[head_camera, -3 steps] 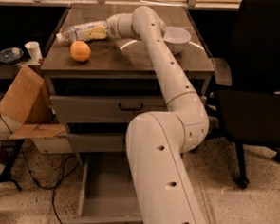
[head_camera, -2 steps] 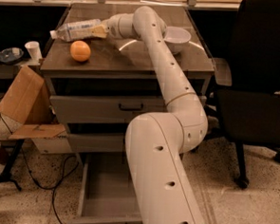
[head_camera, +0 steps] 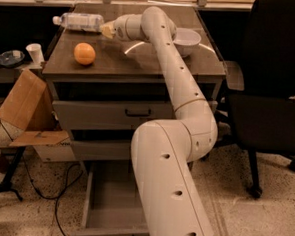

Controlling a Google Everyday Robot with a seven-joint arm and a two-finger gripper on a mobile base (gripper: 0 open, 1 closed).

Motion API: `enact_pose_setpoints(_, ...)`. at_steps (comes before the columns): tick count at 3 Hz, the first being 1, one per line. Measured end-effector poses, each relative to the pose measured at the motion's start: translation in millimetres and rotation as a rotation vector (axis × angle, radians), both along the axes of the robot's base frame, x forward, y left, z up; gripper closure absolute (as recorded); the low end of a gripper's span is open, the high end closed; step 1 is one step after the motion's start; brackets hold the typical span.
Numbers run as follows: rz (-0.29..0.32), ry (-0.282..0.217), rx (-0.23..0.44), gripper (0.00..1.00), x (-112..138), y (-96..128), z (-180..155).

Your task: Place blue plastic bottle into bottom drawer

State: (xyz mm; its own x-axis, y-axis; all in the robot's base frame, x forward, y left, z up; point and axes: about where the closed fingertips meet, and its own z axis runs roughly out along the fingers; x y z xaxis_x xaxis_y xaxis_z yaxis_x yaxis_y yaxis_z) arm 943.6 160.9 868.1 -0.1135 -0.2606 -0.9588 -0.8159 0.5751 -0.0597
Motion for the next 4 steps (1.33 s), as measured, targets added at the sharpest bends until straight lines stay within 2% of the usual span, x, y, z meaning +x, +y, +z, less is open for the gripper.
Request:
enact_pose_setpoints(1,-0.001,0.000,0.000,0.00,0.1,-0.2,0.1)
enact_pose_setpoints(4,-0.027,-0.020,-0.001,0.00,4.4,-8.5,11.4)
